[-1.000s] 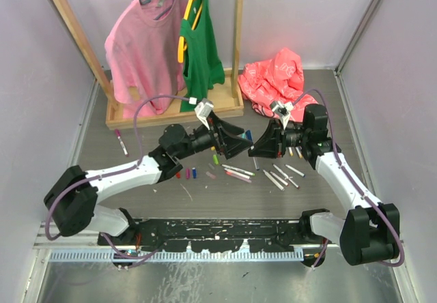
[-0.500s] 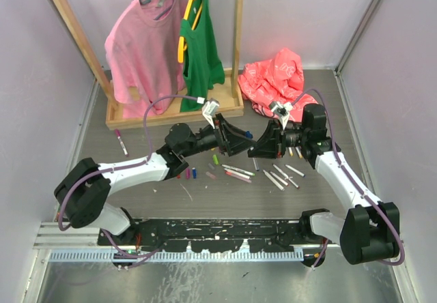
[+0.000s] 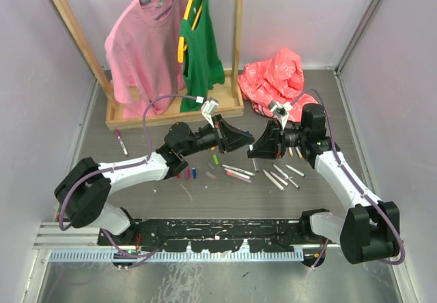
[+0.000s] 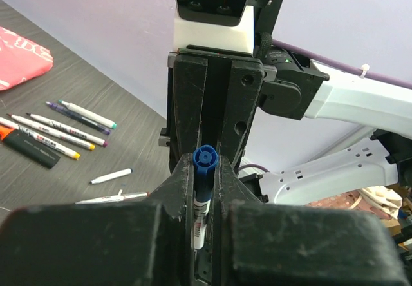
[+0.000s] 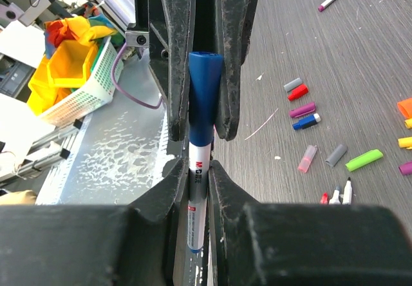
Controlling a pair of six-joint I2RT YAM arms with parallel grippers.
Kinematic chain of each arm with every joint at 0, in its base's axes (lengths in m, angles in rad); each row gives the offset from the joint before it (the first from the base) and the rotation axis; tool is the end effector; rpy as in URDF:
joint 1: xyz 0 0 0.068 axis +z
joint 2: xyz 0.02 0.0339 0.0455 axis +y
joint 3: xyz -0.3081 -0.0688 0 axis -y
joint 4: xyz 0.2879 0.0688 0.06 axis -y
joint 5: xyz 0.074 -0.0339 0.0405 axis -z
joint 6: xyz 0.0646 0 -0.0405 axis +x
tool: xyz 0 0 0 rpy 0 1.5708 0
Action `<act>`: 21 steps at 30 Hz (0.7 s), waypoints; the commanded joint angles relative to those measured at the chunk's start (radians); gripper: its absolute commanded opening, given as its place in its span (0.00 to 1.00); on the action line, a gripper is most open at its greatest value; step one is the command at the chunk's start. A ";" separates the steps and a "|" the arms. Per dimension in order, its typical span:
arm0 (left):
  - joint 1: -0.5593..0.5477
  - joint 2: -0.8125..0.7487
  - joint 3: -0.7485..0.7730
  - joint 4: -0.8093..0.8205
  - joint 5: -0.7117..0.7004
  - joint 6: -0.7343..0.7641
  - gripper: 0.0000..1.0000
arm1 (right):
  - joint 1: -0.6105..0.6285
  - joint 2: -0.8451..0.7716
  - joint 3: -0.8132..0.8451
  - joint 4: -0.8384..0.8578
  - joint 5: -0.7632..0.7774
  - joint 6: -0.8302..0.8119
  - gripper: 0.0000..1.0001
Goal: Open the pen caps
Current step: Open the pen cap from the pen.
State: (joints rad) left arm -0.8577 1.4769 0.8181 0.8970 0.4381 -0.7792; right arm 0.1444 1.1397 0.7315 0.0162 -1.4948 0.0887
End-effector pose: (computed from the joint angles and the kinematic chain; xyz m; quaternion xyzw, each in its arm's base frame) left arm 0.2306 -0.3086 0.3227 0.1944 0.5961 -0.6520 0.4263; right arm 0.2403 0.1000 0.3041 -0.3947 0.5989 0.6086 0.3392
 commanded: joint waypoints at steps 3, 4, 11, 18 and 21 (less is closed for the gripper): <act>0.018 -0.057 0.041 0.082 -0.030 0.054 0.00 | 0.006 0.005 0.039 0.009 -0.001 -0.032 0.01; 0.026 -0.076 0.039 0.084 -0.052 0.080 0.00 | 0.007 0.007 0.036 0.006 -0.001 -0.035 0.01; 0.085 -0.199 0.138 0.017 -0.219 0.340 0.00 | 0.038 0.033 0.029 0.002 0.008 -0.046 0.01; 0.134 -0.299 0.219 -0.003 -0.277 0.382 0.00 | 0.040 0.028 0.025 -0.002 0.024 -0.059 0.01; 0.141 -0.348 0.198 -0.028 -0.276 0.381 0.00 | 0.039 0.019 0.046 -0.075 0.075 -0.131 0.01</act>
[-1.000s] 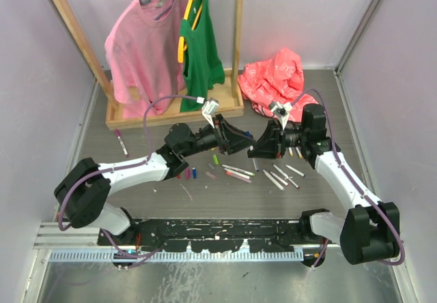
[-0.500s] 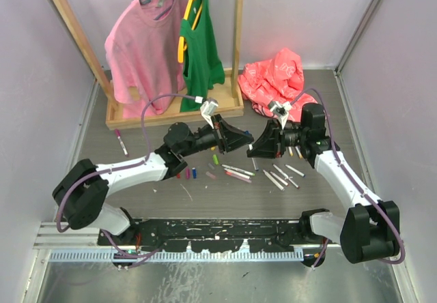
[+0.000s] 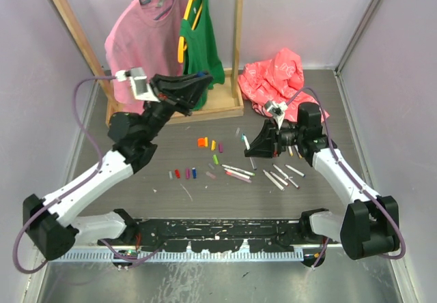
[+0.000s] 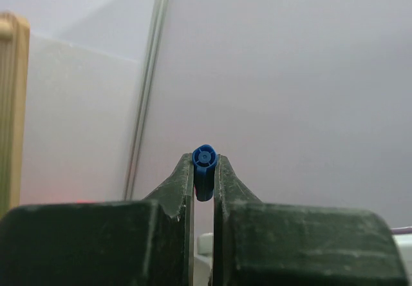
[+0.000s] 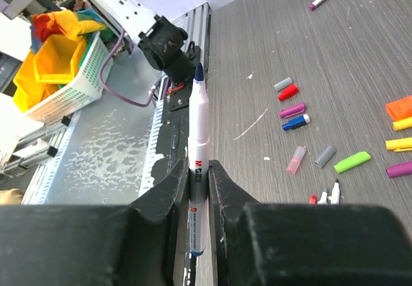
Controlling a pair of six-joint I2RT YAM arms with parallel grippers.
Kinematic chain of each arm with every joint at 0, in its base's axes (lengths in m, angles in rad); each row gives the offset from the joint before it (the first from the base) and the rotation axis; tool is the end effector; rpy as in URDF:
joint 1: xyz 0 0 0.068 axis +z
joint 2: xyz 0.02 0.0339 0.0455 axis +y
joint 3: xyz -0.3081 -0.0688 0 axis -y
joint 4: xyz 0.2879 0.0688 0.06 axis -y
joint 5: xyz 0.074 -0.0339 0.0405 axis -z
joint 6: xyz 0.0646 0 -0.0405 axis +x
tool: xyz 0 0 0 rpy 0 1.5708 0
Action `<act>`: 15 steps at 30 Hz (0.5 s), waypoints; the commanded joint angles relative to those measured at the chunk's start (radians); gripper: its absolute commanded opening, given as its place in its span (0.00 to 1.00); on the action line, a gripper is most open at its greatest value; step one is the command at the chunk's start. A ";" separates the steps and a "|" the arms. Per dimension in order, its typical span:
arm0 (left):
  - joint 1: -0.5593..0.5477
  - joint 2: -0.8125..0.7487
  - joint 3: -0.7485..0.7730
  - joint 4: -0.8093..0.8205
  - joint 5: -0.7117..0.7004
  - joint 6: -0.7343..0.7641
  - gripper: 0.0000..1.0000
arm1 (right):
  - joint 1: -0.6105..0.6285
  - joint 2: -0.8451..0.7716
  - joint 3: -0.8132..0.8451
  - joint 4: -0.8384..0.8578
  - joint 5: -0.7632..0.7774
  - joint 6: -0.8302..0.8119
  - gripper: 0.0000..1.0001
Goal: Open the pen caps
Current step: Open the pen cap from the pen.
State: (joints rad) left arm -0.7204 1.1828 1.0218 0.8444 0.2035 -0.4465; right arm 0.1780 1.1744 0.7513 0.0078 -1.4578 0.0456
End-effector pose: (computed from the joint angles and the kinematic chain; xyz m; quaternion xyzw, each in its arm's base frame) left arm 0.2196 -0.2101 0.4984 0.1492 0.4105 -0.5314 0.7258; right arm 0.2471 0.1097 0.3014 -0.4043 0.5994 0.5999 0.3426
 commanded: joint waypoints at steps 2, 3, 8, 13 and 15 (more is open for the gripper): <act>0.003 -0.086 -0.047 -0.006 -0.033 0.032 0.00 | 0.006 -0.025 0.094 -0.302 0.161 -0.305 0.01; 0.004 -0.104 -0.069 -0.015 -0.023 0.014 0.00 | 0.006 -0.025 0.125 -0.401 0.228 -0.401 0.01; 0.004 -0.150 -0.192 -0.068 0.024 -0.054 0.00 | -0.011 -0.030 0.190 -0.506 0.501 -0.497 0.01; 0.002 -0.114 -0.291 -0.078 0.041 -0.170 0.00 | -0.101 -0.037 0.202 -0.511 0.642 -0.505 0.01; 0.001 -0.063 -0.299 -0.078 0.063 -0.228 0.00 | -0.150 -0.033 0.211 -0.516 0.690 -0.504 0.01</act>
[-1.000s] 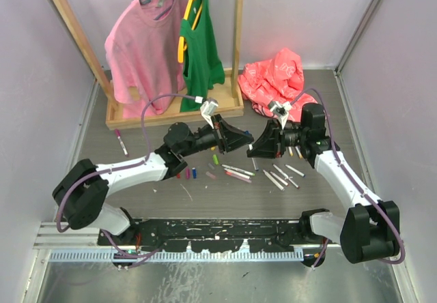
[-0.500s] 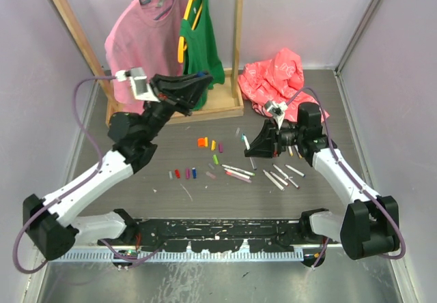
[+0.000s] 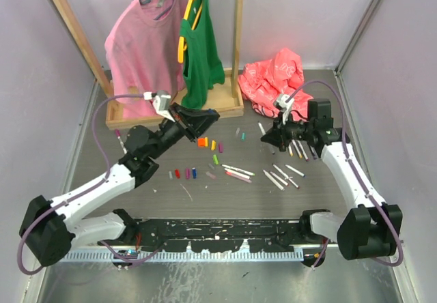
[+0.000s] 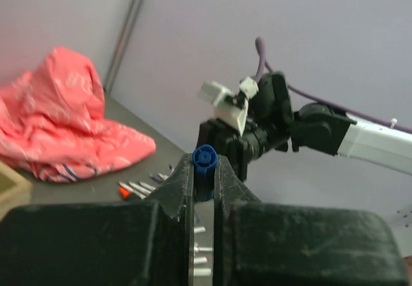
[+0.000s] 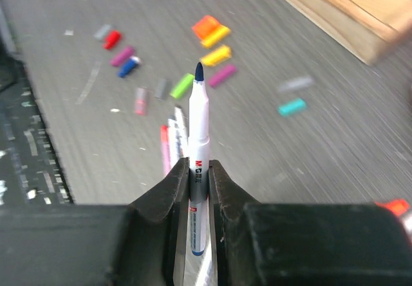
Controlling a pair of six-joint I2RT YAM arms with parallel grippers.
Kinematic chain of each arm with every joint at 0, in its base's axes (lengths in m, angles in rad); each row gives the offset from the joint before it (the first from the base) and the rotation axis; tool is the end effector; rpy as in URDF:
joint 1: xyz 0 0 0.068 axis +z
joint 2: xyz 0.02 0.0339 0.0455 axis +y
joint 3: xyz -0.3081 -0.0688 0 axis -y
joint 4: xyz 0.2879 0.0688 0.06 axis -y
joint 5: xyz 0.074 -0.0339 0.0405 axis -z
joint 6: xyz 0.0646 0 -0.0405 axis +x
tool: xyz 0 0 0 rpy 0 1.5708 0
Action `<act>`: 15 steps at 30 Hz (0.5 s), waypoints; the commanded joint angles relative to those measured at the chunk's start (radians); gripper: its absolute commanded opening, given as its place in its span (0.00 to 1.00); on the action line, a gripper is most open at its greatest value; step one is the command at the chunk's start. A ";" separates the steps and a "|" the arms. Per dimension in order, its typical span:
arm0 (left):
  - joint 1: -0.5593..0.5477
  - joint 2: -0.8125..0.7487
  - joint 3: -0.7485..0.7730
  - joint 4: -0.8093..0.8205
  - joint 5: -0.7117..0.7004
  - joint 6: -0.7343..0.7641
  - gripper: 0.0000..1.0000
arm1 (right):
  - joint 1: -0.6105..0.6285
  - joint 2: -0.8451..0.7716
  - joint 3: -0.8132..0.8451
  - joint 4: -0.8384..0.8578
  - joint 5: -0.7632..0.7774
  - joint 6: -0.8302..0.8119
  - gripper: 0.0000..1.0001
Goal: Open the pen caps
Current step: Open the pen cap from the pen, then place the pen cap at the center of the board.
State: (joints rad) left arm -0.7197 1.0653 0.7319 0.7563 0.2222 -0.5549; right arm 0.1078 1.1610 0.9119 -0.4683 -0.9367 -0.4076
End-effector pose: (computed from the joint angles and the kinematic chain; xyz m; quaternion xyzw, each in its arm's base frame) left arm 0.2068 -0.2002 0.4018 0.1372 0.5301 -0.5450 0.6349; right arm 0.2685 0.0814 0.3095 -0.3877 0.7379 0.3512 0.4265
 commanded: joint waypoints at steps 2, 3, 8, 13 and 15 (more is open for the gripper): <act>-0.013 0.120 0.000 0.010 0.062 -0.156 0.00 | -0.137 -0.015 0.060 -0.050 0.214 -0.052 0.01; -0.026 0.154 0.012 0.003 0.063 -0.156 0.00 | -0.160 -0.014 0.062 -0.051 0.234 -0.055 0.01; -0.121 0.329 0.102 -0.091 -0.022 -0.071 0.00 | -0.261 -0.013 0.062 -0.057 0.364 -0.073 0.01; -0.156 0.495 0.232 -0.231 -0.116 -0.032 0.00 | -0.327 0.032 0.050 -0.053 0.514 -0.108 0.01; -0.157 0.559 0.298 -0.304 -0.145 -0.026 0.00 | -0.349 0.067 0.052 -0.054 0.567 -0.116 0.01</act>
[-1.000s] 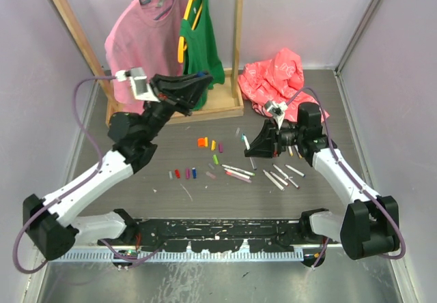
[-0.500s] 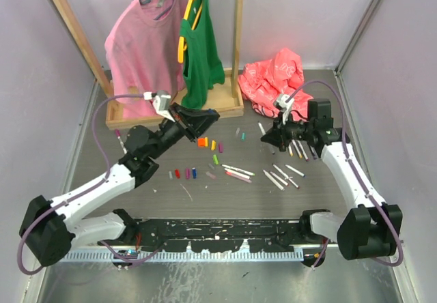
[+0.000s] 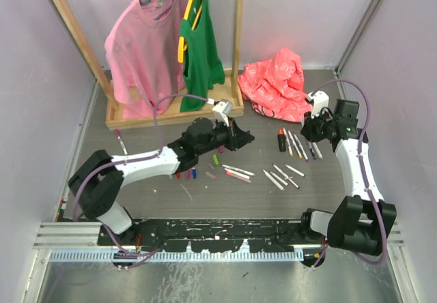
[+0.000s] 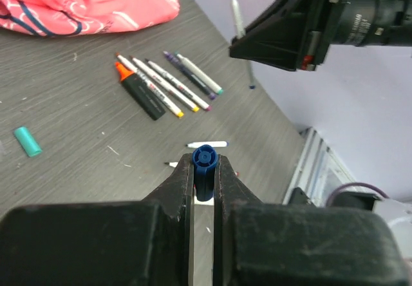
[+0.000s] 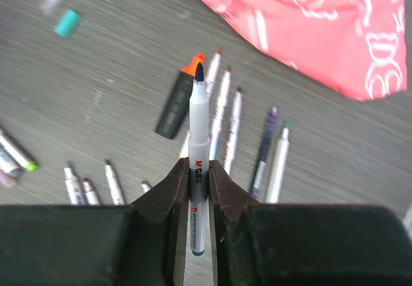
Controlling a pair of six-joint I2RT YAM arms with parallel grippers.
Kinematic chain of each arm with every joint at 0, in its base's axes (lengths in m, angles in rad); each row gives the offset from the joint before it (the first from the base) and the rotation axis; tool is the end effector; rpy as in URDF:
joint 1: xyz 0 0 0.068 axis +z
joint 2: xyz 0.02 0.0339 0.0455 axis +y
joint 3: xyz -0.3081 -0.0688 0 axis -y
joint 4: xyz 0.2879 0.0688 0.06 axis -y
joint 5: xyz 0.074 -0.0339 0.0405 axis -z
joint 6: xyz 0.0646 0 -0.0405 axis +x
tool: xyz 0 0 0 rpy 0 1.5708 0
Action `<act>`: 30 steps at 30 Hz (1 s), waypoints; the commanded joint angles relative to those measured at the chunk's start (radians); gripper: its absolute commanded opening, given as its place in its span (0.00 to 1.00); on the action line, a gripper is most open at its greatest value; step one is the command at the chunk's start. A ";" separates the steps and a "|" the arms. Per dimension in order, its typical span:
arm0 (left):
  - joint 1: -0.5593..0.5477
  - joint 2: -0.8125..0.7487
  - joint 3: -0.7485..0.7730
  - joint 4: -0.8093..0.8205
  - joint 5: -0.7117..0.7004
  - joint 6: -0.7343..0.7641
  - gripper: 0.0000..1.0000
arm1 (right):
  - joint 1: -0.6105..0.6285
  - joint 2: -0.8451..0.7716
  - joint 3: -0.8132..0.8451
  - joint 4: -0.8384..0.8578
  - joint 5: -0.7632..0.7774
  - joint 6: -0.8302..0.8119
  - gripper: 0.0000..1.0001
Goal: Open the pen caps
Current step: Place the pen cap at the center of the board.
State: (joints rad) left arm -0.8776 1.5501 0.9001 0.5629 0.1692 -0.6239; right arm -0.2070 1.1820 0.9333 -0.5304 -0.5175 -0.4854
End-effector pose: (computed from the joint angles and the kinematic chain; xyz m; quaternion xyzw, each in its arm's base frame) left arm 0.2576 -0.3272 0.2831 0.1496 0.7215 -0.5048 0.4498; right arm 0.2900 -0.0282 0.2945 -0.2215 0.8696 0.0956 0.4307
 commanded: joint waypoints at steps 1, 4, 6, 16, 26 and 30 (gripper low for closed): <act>-0.003 0.104 0.163 -0.154 -0.116 0.052 0.00 | -0.045 0.063 0.031 0.009 0.177 -0.042 0.01; -0.029 0.201 0.307 -0.338 -0.230 0.094 0.00 | -0.080 0.105 0.033 0.009 0.250 -0.062 0.01; -0.042 0.268 0.396 -0.430 -0.274 0.110 0.00 | -0.106 0.128 0.036 0.010 0.284 -0.084 0.01; -0.099 0.474 0.644 -0.622 -0.424 0.221 0.00 | -0.187 0.365 0.119 0.002 0.315 -0.154 0.02; -0.111 0.539 0.691 -0.644 -0.415 0.254 0.00 | -0.189 0.515 0.210 -0.022 0.307 -0.149 0.08; -0.111 0.547 0.693 -0.644 -0.415 0.261 0.00 | -0.187 0.566 0.238 -0.041 0.296 -0.158 0.12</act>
State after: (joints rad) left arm -0.9909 2.0968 1.5517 -0.0879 -0.2207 -0.3935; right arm -0.3950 1.7180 1.1179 -0.5537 -0.2070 -0.6262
